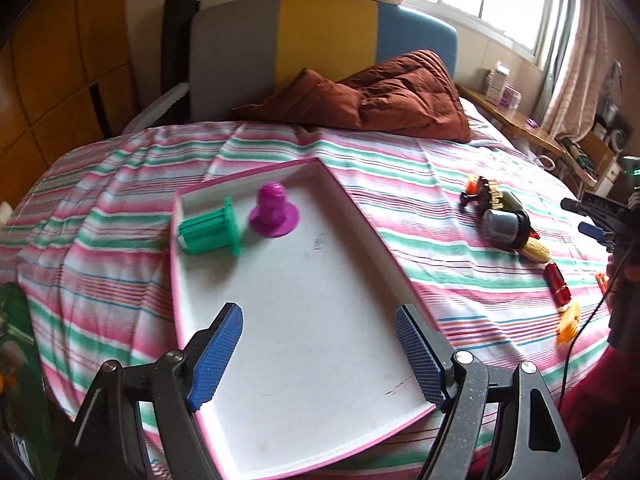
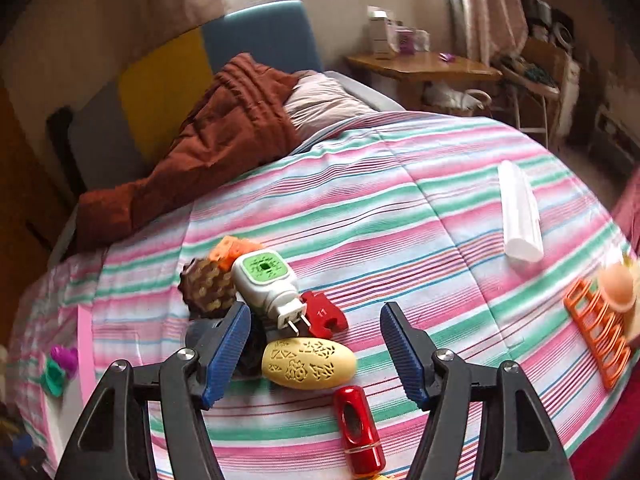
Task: Organize rigid objects
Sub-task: 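Return the left gripper to the pile and grasp the dark cylindrical cup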
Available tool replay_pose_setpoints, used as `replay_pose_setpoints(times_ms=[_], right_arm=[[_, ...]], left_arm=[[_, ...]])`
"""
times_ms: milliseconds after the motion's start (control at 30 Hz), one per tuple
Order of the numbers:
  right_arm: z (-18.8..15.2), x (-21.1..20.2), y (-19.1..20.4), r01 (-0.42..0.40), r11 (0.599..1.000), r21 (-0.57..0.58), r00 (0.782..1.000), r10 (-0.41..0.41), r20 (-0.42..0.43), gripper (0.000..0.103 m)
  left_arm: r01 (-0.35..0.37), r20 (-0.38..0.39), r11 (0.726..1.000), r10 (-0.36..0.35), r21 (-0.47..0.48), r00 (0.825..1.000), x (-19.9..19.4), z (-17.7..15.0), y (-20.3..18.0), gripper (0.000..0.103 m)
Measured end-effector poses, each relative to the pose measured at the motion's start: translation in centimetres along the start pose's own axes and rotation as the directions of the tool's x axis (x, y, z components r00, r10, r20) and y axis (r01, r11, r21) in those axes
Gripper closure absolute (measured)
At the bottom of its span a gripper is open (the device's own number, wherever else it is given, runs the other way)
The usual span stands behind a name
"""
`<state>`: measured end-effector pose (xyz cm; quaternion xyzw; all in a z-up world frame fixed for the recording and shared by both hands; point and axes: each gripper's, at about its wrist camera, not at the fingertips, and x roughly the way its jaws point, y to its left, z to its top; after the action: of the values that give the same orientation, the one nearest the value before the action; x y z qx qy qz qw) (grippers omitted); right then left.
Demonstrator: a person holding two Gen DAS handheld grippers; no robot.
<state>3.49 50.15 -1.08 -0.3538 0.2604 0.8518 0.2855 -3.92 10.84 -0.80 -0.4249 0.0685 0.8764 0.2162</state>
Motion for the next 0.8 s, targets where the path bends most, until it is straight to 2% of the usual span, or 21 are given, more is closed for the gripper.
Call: replay_pose_setpoints(times_ms=[67,167,367,400,467,667,800], right_arm=[[0.2,-0.1,-1.4,0.016,0.998,0.057,1.0,-0.016,0.003,0.034],[0.2,0.3,-2.7,-0.014,0.991,0.136,0.999,0.018,-0.033,0.034],[-0.3,0.8,-3.1,-0.018,0.987,0.161,0.997,0.029,-0.069,0.034],[-0.3,0.9,-3.1,-0.019,0.987,0.161,0.997,0.031,-0.072,0.034],[-0.2,0.9,-3.1,-0.028,0.986,0.164,0.996,0.041,-0.075,0.034],[-0.2,1.1,-3.3,-0.04,0.983,0.18,0.995,0.055,-0.079,0.034],[-0.1,1.4,-3.5,-0.049,0.98,0.195,0.994,0.067,-0.087,0.034]], left_arm=[[0.024,-0.004,1.0,-0.024,0.018,1.0,0.4,0.5,-1.3,0.024],[0.058,-0.015,0.997,-0.058,0.051,0.998,1.2,1.3,-3.3,0.024],[0.137,-0.081,0.983,-0.128,0.122,0.988,3.7,3.0,-7.8,0.023],[0.15,-0.091,0.979,-0.138,0.135,0.986,4.2,3.3,-8.8,0.021],[0.17,-0.098,0.972,-0.156,0.161,0.983,5.0,3.7,-10.4,0.01],[0.251,-0.145,0.947,-0.224,0.203,0.964,8.2,5.7,-15.7,0.004],[0.295,-0.184,0.936,-0.261,0.194,0.948,10.7,7.2,-18.8,0.003]])
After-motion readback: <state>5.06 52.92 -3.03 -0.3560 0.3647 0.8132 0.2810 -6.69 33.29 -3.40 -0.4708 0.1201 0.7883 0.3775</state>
